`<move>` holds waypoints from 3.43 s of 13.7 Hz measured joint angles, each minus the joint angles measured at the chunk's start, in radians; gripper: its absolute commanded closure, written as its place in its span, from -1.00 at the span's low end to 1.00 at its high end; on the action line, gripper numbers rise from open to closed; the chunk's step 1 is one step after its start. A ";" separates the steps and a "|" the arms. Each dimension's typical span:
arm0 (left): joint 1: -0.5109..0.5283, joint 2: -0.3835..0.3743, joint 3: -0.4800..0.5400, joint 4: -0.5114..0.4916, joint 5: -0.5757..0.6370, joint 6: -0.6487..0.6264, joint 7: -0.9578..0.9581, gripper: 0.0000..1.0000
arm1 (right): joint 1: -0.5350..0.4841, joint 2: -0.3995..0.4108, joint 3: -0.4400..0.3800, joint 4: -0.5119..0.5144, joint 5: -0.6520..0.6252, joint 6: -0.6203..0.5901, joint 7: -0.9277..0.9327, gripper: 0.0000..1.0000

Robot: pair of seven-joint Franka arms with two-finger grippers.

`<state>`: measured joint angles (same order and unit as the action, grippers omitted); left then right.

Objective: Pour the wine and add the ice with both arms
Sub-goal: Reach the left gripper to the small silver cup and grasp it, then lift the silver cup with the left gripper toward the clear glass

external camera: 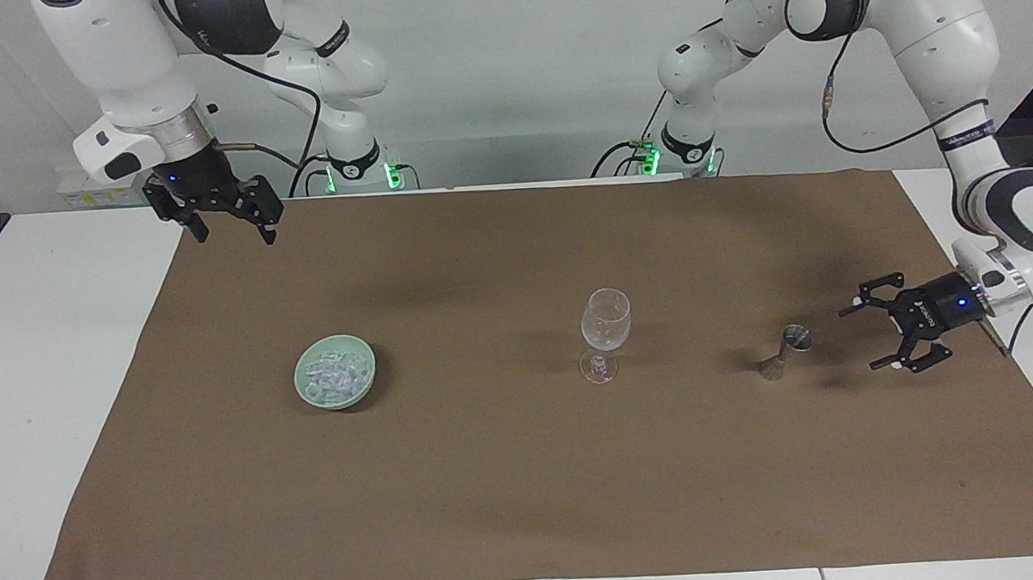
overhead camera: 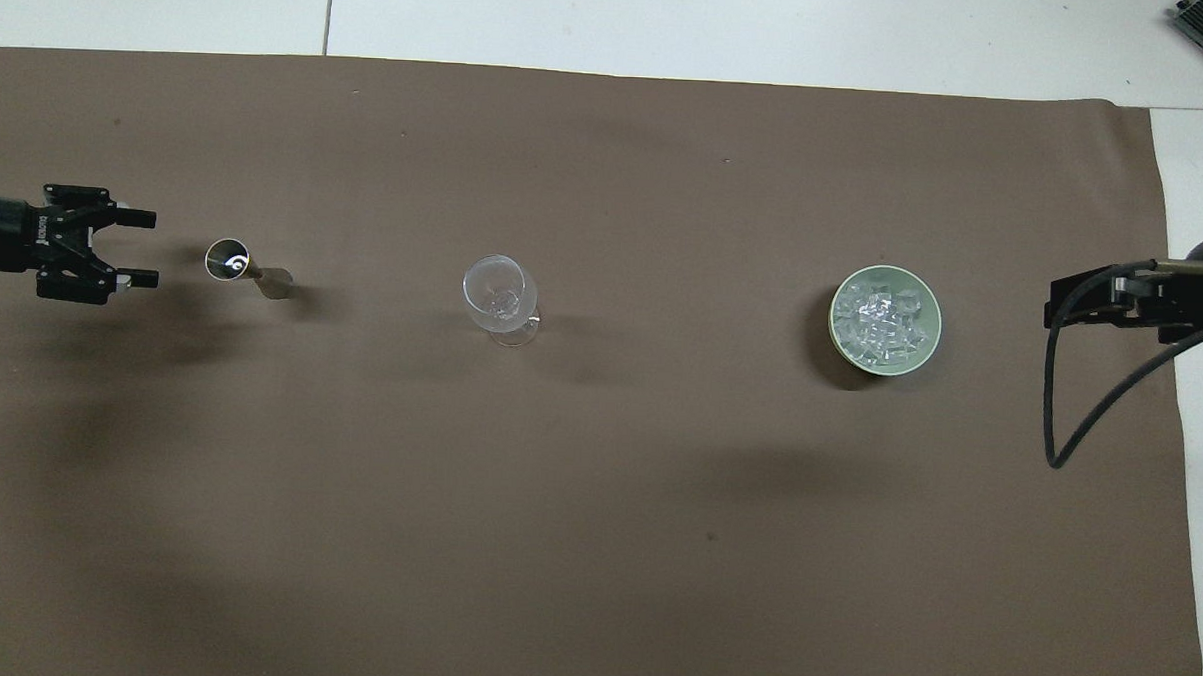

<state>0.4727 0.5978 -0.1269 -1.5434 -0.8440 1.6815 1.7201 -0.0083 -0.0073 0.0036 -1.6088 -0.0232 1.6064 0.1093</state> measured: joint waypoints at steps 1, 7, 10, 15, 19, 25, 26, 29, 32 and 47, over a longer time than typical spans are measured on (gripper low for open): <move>0.000 0.020 -0.003 -0.001 -0.024 -0.004 0.045 -1.00 | 0.000 0.000 0.000 0.000 0.000 0.000 0.000 -1.00; 0.010 0.128 -0.052 -0.009 -0.188 -0.068 0.362 -1.00 | 0.000 0.000 0.000 0.000 0.000 0.000 0.000 -1.00; 0.037 0.167 -0.087 -0.015 -0.230 -0.092 0.489 -1.00 | 0.000 0.000 0.000 0.000 0.000 0.000 0.000 -1.00; 0.061 0.199 -0.105 -0.021 -0.260 -0.134 0.576 -0.72 | 0.000 0.000 0.000 0.000 0.000 0.000 0.000 -1.00; 0.072 0.217 -0.128 -0.022 -0.275 -0.149 0.605 -0.68 | 0.000 0.000 0.000 0.000 0.000 0.000 0.000 -1.00; 0.072 0.226 -0.129 -0.022 -0.278 -0.164 0.631 0.13 | 0.000 0.000 0.000 0.000 0.000 0.000 0.000 -1.00; 0.072 0.228 -0.129 -0.023 -0.278 -0.164 0.635 0.25 | 0.000 0.000 0.000 0.000 0.000 0.000 0.000 -1.00; 0.074 0.230 -0.129 -0.023 -0.278 -0.165 0.640 0.48 | 0.000 0.000 0.000 0.000 0.000 0.000 0.000 -1.00; 0.074 0.230 -0.129 -0.023 -0.279 -0.167 0.641 0.92 | 0.000 0.000 0.000 0.000 0.000 0.000 0.000 -1.00; 0.038 0.199 -0.294 0.004 -0.328 -0.206 0.555 1.00 | 0.000 0.000 0.000 0.000 0.000 0.000 0.000 -1.00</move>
<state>0.5112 0.7963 -0.4209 -1.5395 -1.1716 1.4756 2.2748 -0.0083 -0.0073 0.0036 -1.6088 -0.0232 1.6064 0.1093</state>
